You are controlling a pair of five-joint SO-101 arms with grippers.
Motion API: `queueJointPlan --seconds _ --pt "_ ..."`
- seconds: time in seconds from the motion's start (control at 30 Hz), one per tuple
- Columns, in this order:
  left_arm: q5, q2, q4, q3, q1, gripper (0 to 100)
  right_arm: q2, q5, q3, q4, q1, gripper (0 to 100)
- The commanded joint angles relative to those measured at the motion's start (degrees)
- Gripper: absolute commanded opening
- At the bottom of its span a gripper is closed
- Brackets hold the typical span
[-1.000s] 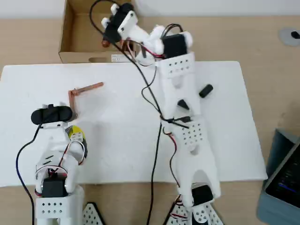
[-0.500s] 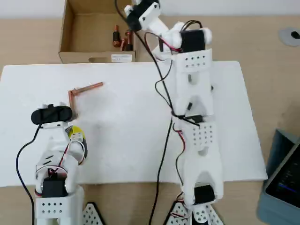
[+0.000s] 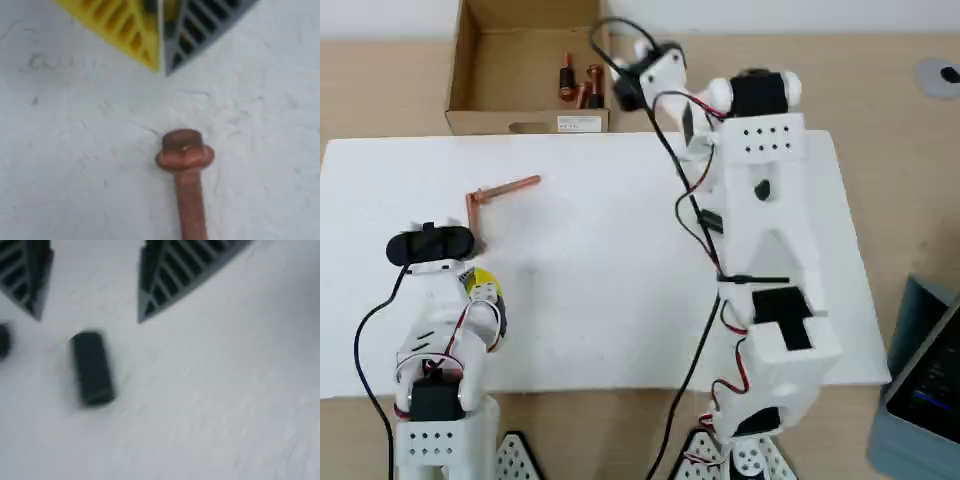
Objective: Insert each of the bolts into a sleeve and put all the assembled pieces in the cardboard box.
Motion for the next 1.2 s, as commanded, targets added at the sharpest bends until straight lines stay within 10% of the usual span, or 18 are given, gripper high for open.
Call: queueJointPlan --seconds 0.0,0.37,1.17 --pt "0.09 -0.22 -0.97 0.7 -0.44 0 -4.09 2.99 5.05 0.53 1.89 14.7" --pt "0.09 -0.22 -0.97 0.7 -0.44 0 -3.91 21.54 20.88 -7.74 5.14 17.8" --pt "0.09 -0.22 -0.97 0.7 -0.44 0 22.55 23.47 8.48 -14.33 7.6 11.1"
